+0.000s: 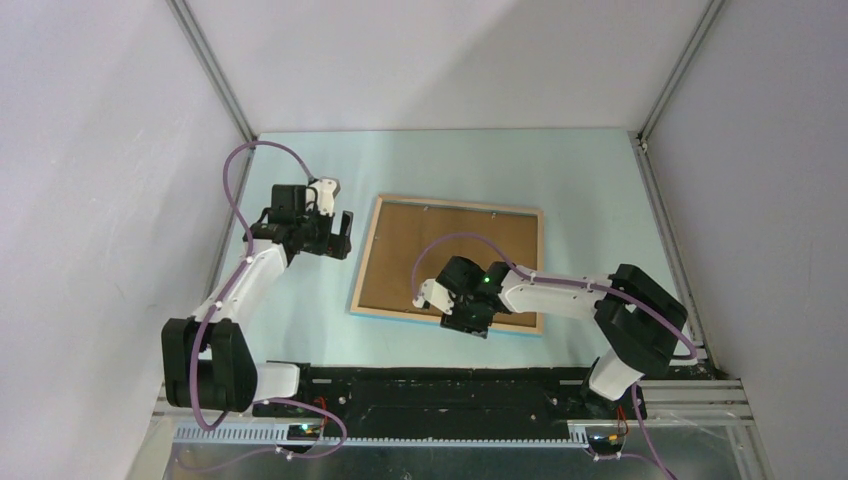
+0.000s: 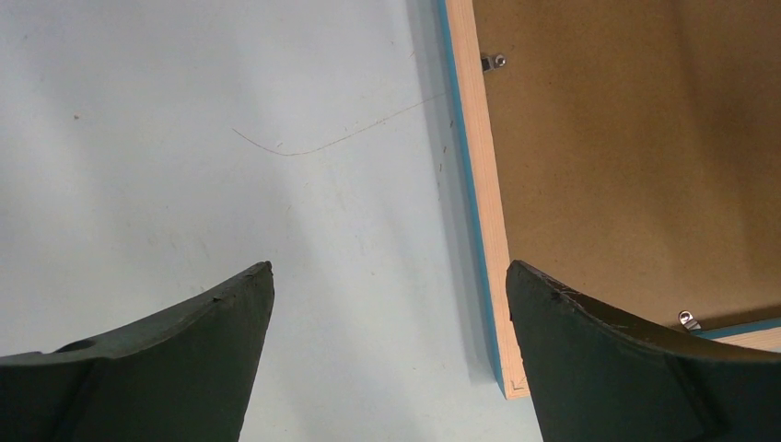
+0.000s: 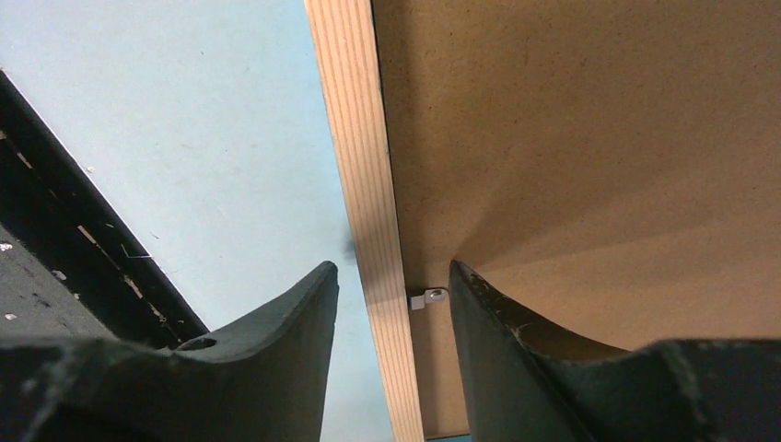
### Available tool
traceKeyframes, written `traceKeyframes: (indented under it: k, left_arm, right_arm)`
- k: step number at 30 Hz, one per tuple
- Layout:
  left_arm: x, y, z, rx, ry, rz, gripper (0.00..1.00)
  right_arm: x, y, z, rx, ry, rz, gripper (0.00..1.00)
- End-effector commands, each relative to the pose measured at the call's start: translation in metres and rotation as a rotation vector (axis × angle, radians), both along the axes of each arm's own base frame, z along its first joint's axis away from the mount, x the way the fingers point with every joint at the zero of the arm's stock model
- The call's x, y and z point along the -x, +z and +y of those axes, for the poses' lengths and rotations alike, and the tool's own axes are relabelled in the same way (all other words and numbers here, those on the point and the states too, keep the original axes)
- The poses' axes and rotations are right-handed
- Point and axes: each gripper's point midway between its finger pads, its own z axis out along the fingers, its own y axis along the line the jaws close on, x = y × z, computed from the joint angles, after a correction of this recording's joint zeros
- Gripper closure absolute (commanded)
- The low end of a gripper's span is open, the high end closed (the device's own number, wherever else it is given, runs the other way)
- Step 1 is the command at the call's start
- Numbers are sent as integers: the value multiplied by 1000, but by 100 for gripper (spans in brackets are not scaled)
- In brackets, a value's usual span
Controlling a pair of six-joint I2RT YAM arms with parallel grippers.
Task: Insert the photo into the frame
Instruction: Turn over the photo frame at the center of the board.
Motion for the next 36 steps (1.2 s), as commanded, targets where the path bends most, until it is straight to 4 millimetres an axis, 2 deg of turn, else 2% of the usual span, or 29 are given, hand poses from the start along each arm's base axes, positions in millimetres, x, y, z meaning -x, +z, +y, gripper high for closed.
traceKeyframes:
  k: [1,14,23,29,36]
  left_arm:
    - [-5,8,3,-15,-12,-48,0]
    - [-4,6,2,-14,-18,-44,0]
    - [-3,13,1,-9,-24,-67,0]
    - [-1,26,-3,-5,-63,-113,0]
    - [13,49,-19,-66,-237,-243,0]
  right_arm:
    - [-2,6,10,-18,-3,-4,49]
    - [3,-2,7,5,-2,29,55]
    - [2,1,7,0,-5,24,77]
    - [-4,15,8,-30,-13,4,100]
    - [-15,45,10,-107,-31,57,100]
